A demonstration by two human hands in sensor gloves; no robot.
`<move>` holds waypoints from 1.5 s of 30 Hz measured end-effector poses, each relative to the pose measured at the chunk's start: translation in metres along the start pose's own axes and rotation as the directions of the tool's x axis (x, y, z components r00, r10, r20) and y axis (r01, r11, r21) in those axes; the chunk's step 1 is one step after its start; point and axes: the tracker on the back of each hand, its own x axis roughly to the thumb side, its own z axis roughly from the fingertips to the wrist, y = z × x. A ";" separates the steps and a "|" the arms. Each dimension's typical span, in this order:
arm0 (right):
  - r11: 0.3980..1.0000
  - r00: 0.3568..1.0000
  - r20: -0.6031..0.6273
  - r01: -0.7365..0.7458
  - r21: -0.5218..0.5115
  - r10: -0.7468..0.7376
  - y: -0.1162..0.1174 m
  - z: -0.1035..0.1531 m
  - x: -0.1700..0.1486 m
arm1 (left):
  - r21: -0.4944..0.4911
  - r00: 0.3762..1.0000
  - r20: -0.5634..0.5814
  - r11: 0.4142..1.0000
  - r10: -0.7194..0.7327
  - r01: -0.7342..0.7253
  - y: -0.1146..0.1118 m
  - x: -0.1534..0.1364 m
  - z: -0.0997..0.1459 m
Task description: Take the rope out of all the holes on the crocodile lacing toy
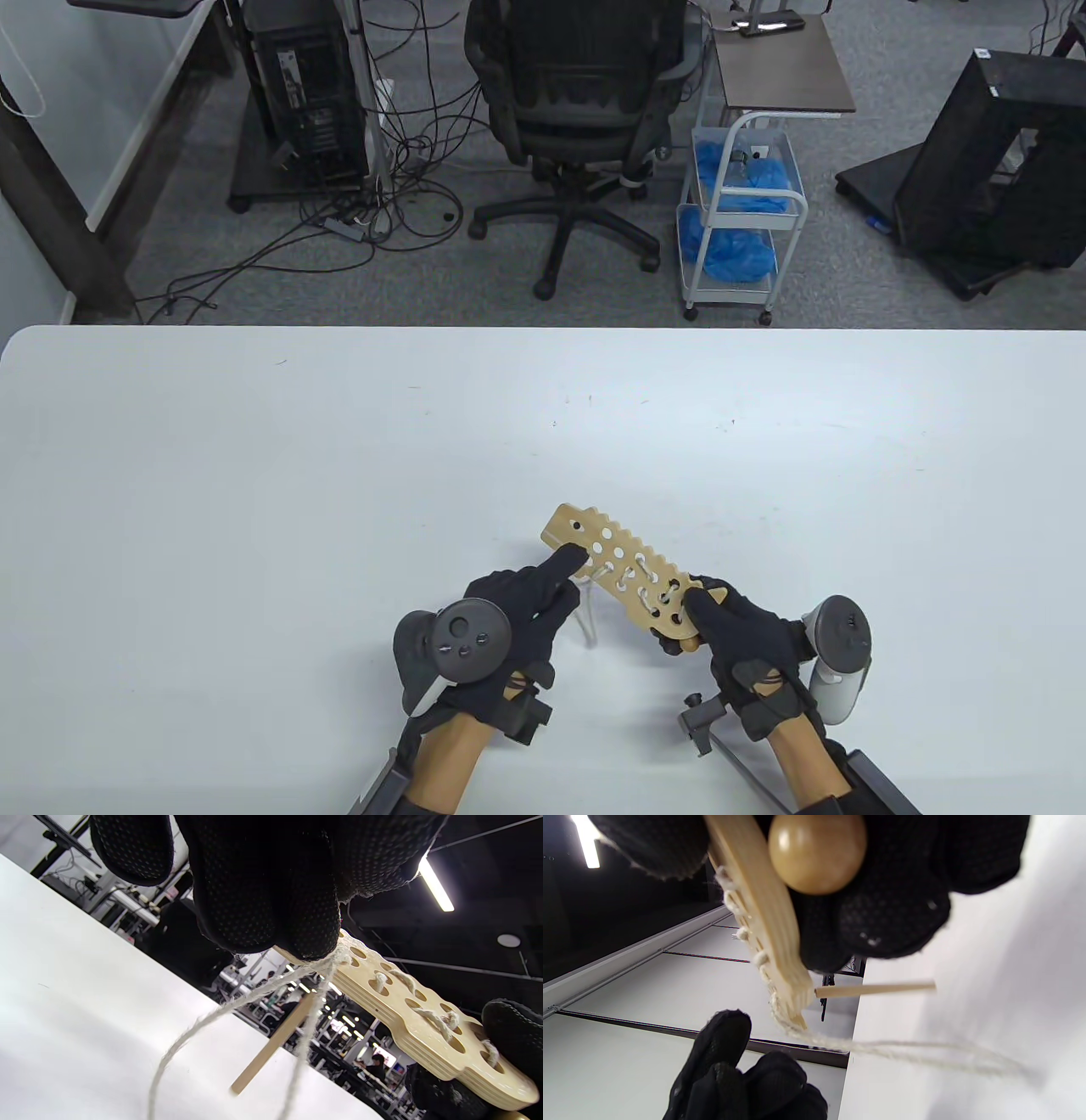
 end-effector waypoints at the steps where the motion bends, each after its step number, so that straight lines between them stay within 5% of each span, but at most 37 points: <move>1: 1.000 1.000 0.003 -0.003 -0.001 0.003 0.000 0.000 0.001 | 0.006 1.000 -0.009 1.000 0.001 -0.001 0.001 -0.001 0.000; 15: 0.978 0.978 0.035 0.204 0.043 -0.205 -0.002 -0.001 0.007 | 0.048 0.969 -0.177 0.985 0.173 -0.167 0.006 -0.031 -0.002; 22: 0.948 0.960 0.019 0.275 0.159 -0.281 0.007 -0.003 0.007 | -0.113 0.882 -0.137 0.877 0.451 -0.466 -0.009 -0.033 -0.006; 45: 0.911 0.946 0.011 0.310 0.271 -0.325 0.019 -0.003 0.010 | -0.396 0.781 -0.079 0.699 0.620 -0.595 -0.026 -0.016 -0.009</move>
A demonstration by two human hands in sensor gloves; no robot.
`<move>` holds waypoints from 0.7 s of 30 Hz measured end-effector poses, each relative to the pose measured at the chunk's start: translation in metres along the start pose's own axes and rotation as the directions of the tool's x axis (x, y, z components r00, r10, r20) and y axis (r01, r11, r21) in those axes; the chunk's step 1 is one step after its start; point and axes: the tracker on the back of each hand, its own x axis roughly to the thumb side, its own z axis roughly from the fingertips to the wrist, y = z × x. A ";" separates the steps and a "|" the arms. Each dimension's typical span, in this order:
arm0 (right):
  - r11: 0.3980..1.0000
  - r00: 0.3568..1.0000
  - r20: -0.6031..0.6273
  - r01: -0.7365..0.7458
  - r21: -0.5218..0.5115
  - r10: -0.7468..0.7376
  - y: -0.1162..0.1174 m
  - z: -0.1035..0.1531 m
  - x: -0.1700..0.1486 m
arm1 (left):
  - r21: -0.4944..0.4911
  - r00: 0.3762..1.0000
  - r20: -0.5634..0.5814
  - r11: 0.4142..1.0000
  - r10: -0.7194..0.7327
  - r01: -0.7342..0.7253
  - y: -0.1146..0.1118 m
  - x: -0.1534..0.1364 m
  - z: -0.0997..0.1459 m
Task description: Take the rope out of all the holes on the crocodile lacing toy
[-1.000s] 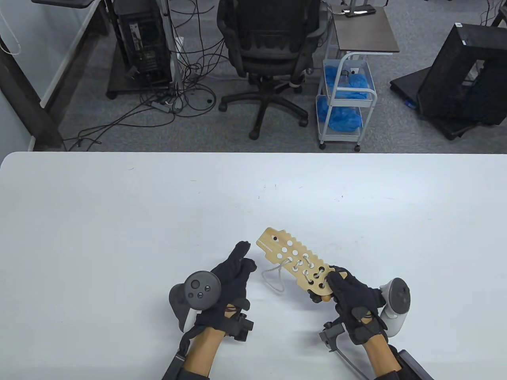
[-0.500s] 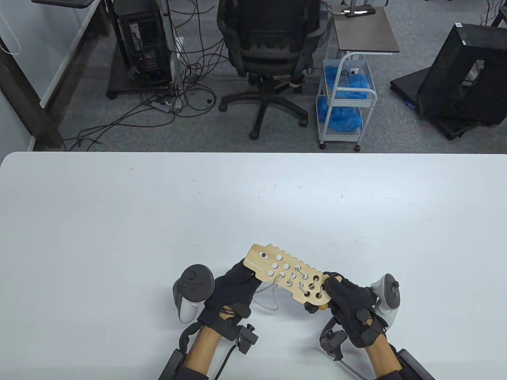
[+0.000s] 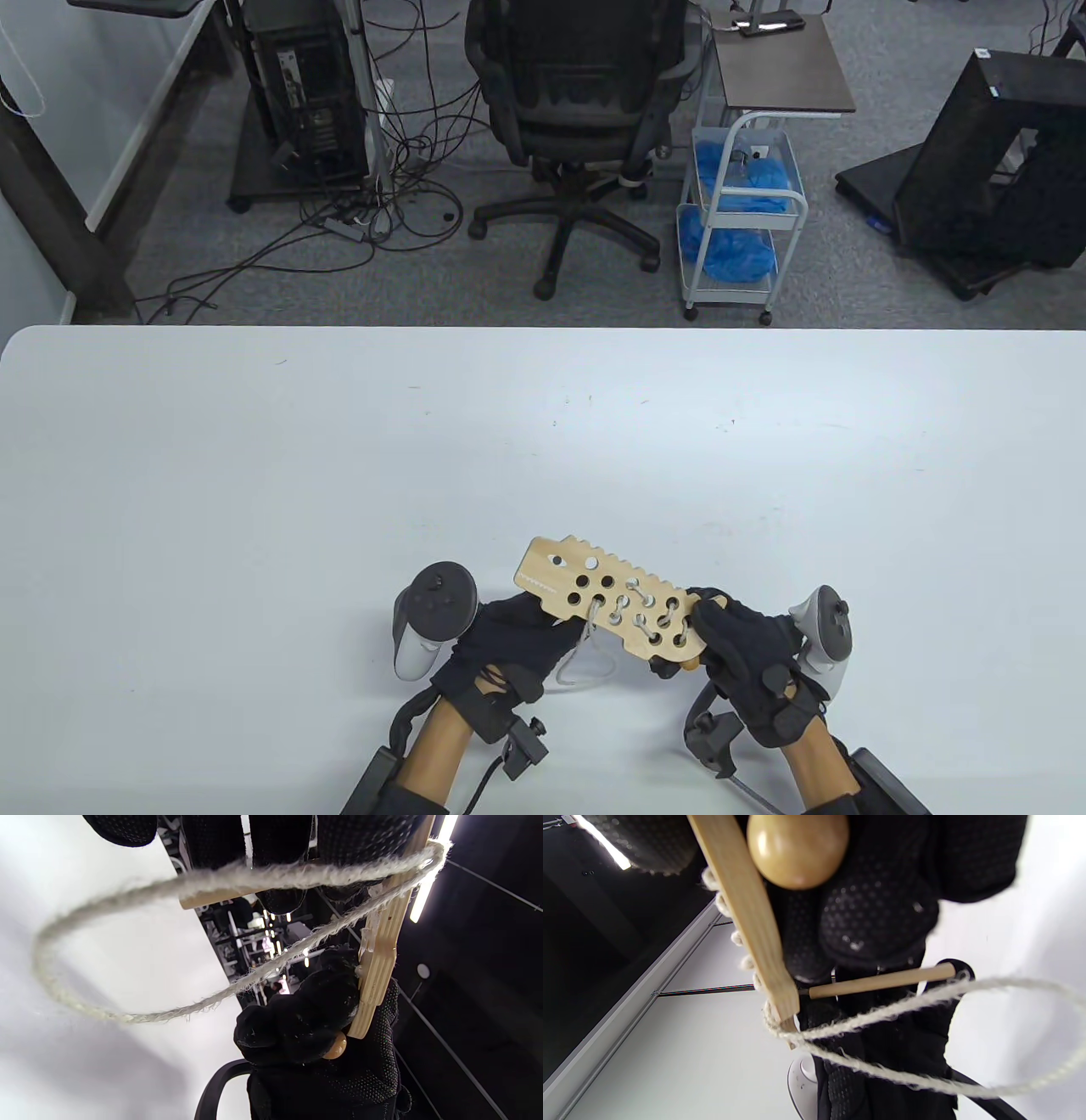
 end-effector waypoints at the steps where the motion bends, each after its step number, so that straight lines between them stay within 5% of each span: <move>1: 1.000 1.000 0.000 0.000 -0.001 0.000 0.000 0.000 0.000 | 0.001 1.000 -0.002 1.000 0.001 -0.001 0.000 0.000 0.000; 21: 0.977 1.000 0.012 -0.025 -0.211 0.028 -0.023 0.006 0.005 | 0.300 0.996 -0.077 0.952 -0.040 0.062 0.029 -0.004 0.014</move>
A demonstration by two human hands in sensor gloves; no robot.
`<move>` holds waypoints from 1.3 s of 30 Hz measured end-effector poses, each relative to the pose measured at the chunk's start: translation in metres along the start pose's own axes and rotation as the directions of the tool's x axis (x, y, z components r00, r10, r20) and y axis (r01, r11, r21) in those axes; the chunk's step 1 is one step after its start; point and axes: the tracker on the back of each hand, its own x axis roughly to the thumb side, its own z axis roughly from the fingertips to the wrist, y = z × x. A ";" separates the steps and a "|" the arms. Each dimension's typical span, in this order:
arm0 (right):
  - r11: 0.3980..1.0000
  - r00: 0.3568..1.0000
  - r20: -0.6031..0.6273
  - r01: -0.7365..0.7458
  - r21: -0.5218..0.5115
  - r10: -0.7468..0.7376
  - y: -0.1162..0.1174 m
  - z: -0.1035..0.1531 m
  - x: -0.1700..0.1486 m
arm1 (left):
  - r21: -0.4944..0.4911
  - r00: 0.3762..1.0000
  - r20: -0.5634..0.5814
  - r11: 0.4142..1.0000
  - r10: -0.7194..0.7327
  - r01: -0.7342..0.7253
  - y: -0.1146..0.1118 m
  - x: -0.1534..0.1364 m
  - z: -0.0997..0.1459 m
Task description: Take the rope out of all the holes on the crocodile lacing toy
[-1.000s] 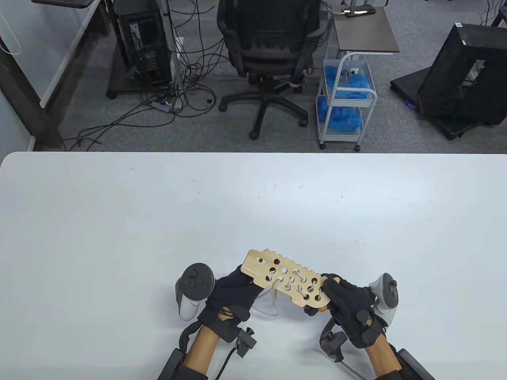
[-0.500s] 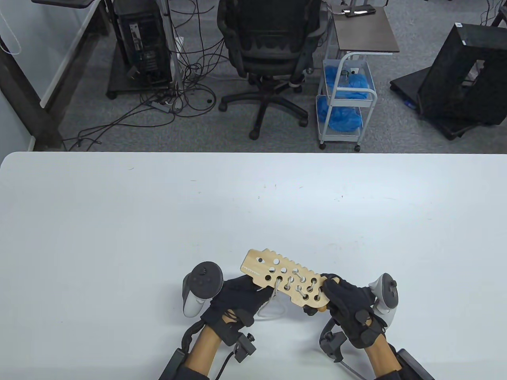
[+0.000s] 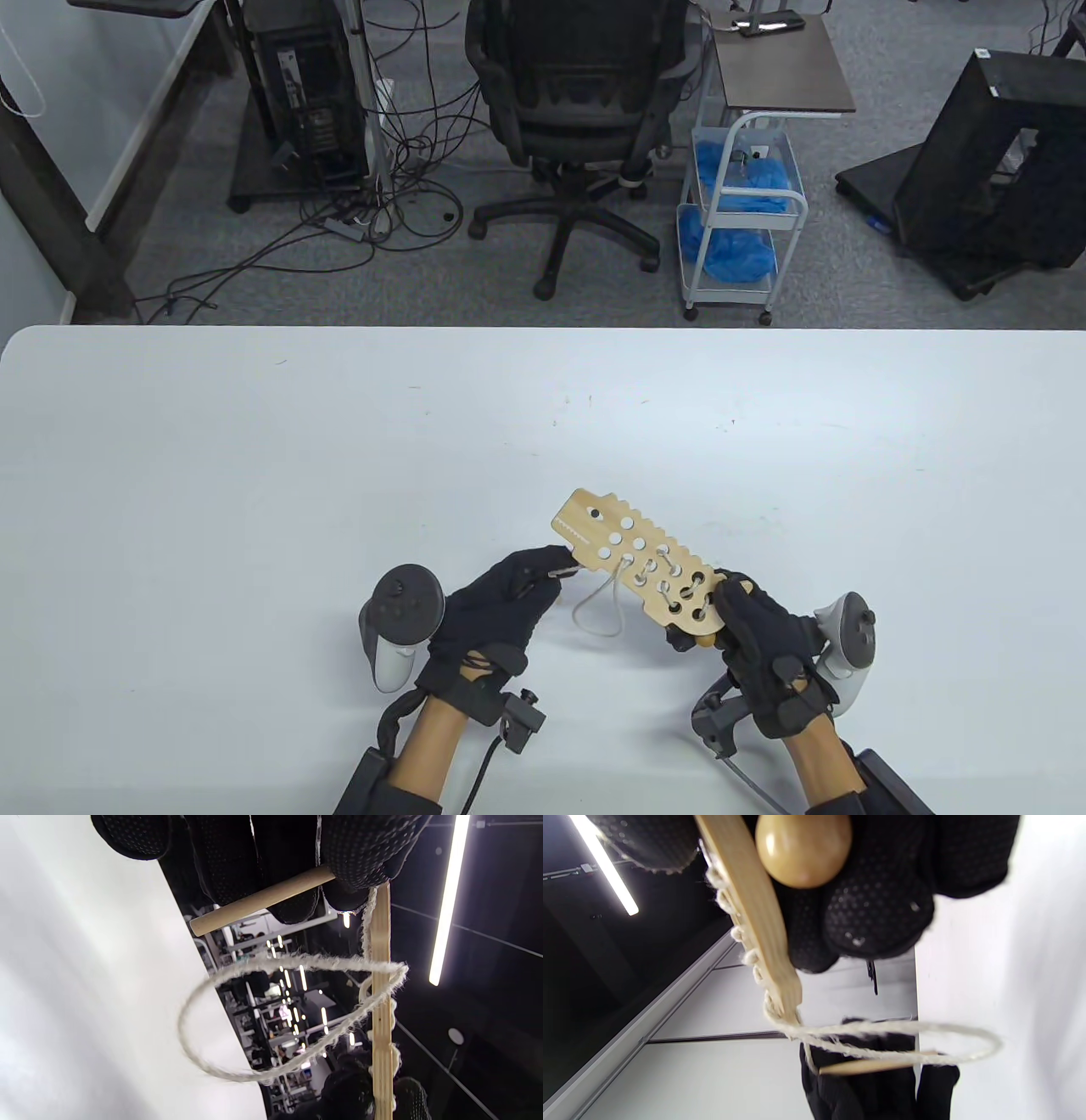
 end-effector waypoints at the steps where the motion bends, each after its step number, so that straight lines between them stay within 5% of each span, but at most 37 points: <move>1: 1.000 1.000 -0.002 -0.005 -0.022 0.005 -0.003 0.000 0.000 | 0.009 1.000 -0.005 1.000 0.001 -0.001 0.002 -0.001 0.000; 8: 0.990 1.000 -0.023 -0.021 -0.140 0.018 -0.017 0.002 0.001 | 0.093 0.999 -0.043 0.995 -0.015 0.019 0.016 -0.006 0.002; 39: 0.954 0.999 -0.019 0.023 -0.300 -0.030 -0.052 0.003 0.007 | 0.353 0.978 -0.208 0.934 0.012 0.063 0.063 -0.033 0.015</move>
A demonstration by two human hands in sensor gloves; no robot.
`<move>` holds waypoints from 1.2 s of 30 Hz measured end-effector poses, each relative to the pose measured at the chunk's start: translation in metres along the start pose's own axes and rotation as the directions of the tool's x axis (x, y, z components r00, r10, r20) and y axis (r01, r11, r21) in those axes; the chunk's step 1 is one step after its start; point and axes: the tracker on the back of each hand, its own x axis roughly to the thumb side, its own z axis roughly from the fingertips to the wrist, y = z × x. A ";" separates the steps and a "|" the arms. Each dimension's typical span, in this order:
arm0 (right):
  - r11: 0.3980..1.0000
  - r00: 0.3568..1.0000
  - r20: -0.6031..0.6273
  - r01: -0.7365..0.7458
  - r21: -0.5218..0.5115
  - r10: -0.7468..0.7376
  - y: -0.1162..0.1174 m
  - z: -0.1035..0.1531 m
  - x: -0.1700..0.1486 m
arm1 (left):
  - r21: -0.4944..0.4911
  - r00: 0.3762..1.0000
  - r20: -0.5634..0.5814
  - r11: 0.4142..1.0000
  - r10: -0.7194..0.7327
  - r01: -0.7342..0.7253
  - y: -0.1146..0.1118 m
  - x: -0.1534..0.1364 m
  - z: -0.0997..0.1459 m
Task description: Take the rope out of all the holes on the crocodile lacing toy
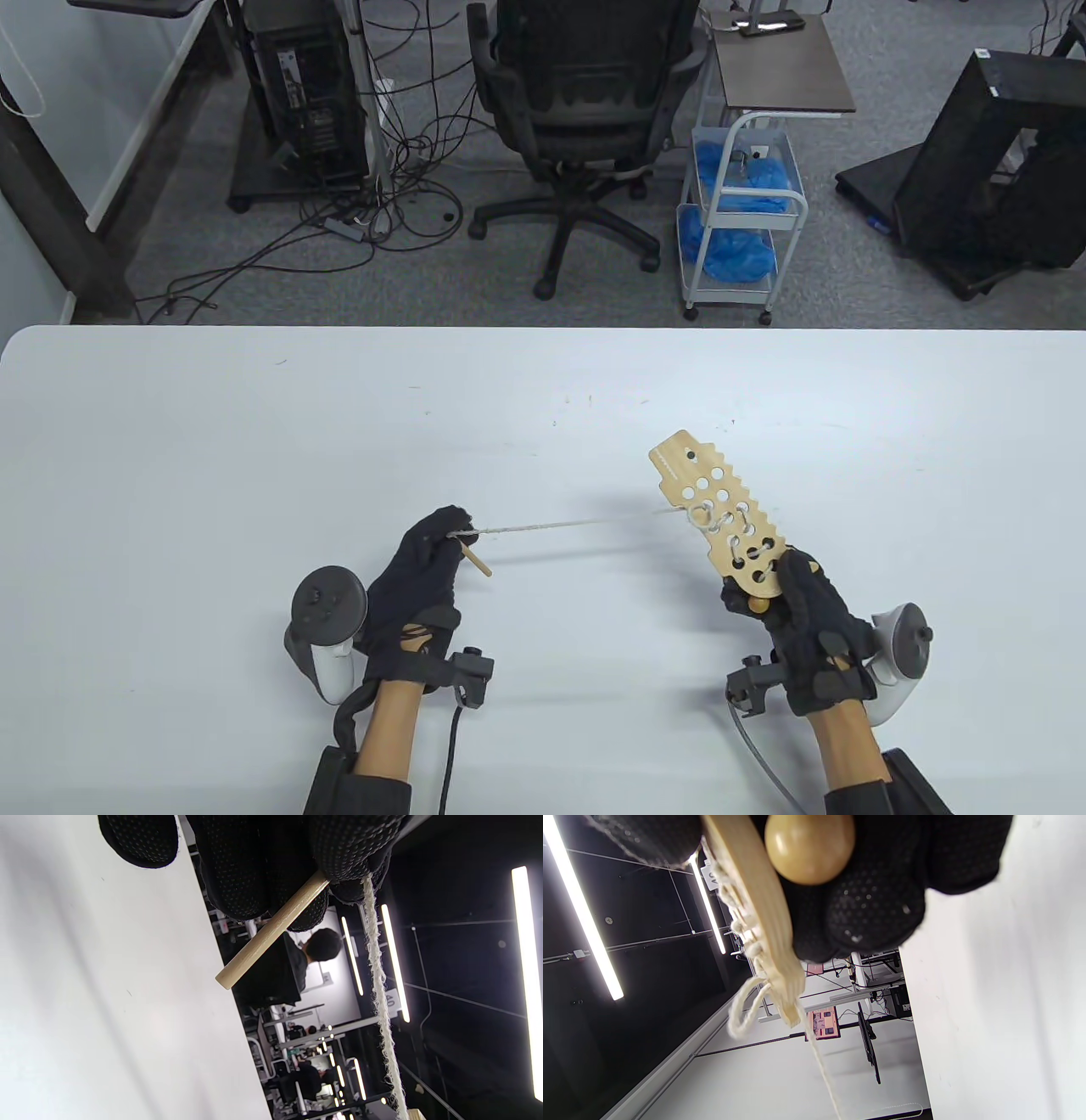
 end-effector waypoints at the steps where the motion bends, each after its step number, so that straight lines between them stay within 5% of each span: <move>1: 1.000 1.000 0.000 0.005 -0.009 -0.005 -0.001 0.000 0.000 | 0.005 1.000 -0.006 1.000 0.003 -0.003 0.001 -0.001 0.000; 36: 0.964 0.978 -0.018 0.201 -0.176 -0.207 -0.032 -0.002 -0.001 | 0.109 0.996 -0.074 0.993 0.057 -0.049 0.021 -0.014 -0.001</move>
